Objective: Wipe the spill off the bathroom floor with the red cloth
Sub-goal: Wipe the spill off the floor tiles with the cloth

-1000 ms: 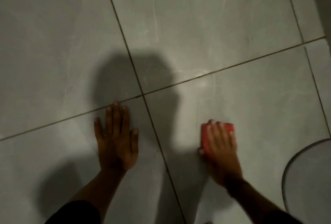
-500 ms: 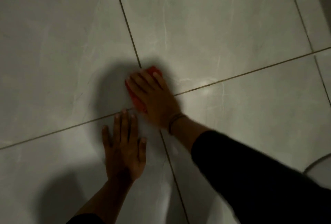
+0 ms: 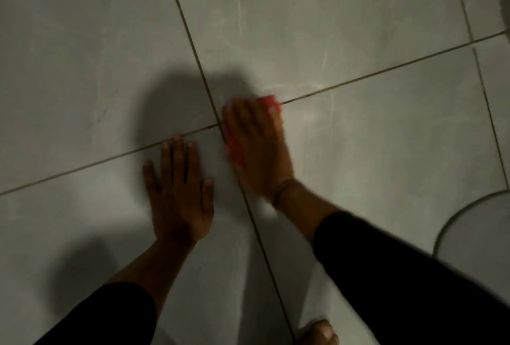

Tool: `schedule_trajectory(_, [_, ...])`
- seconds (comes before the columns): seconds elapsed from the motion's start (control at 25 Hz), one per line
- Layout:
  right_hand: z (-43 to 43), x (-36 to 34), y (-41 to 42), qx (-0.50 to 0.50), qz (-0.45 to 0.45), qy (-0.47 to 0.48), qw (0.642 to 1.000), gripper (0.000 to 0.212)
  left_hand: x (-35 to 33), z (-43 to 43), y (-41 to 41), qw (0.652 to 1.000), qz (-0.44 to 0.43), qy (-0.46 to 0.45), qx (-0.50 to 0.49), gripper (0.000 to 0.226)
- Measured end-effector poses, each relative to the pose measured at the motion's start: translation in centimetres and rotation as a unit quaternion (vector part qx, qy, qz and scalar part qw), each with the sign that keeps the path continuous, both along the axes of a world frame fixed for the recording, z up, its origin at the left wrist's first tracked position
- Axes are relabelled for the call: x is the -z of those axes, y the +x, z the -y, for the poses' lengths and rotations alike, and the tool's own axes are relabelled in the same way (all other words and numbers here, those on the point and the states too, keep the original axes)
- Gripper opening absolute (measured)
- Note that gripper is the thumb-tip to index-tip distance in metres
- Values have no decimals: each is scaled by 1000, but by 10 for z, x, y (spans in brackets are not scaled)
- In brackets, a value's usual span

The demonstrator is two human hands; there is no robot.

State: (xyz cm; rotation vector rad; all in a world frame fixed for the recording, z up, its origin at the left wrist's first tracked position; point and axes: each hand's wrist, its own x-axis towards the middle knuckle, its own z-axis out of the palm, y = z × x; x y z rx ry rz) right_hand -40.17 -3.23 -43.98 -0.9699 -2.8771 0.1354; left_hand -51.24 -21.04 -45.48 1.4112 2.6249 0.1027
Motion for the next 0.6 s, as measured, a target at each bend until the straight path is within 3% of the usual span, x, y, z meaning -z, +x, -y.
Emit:
schedule_trajectory(0.08, [75, -1, 30, -80, 24, -57, 995, 66, 1, 3, -1, 1000, -3, -1, 5, 76])
schedule_trajectory(0.2, [110, -19, 135, -57, 78, -104, 990, 58, -2, 1, -1, 1000, 15, -4, 2, 77])
schedule_trajectory(0.32, [20, -23, 176, 171, 92, -88, 977, 70, -3, -2, 1, 1000, 12, -6, -5, 77])
schedule_trajectory(0.4, [-55, -20, 135, 274, 57, -75, 957, 77, -2, -1, -1, 1000, 17, -7, -6, 77])
schedule_trajectory(0.48, [-78, -11, 66, 217, 29, -49, 975, 76, 0, 1, 0, 1000, 13, -7, -5, 77])
schedule_trajectory(0.6, [15, 5, 28, 36, -20, -15, 999, 63, 2, 1, -1, 1000, 11, -1, -6, 77])
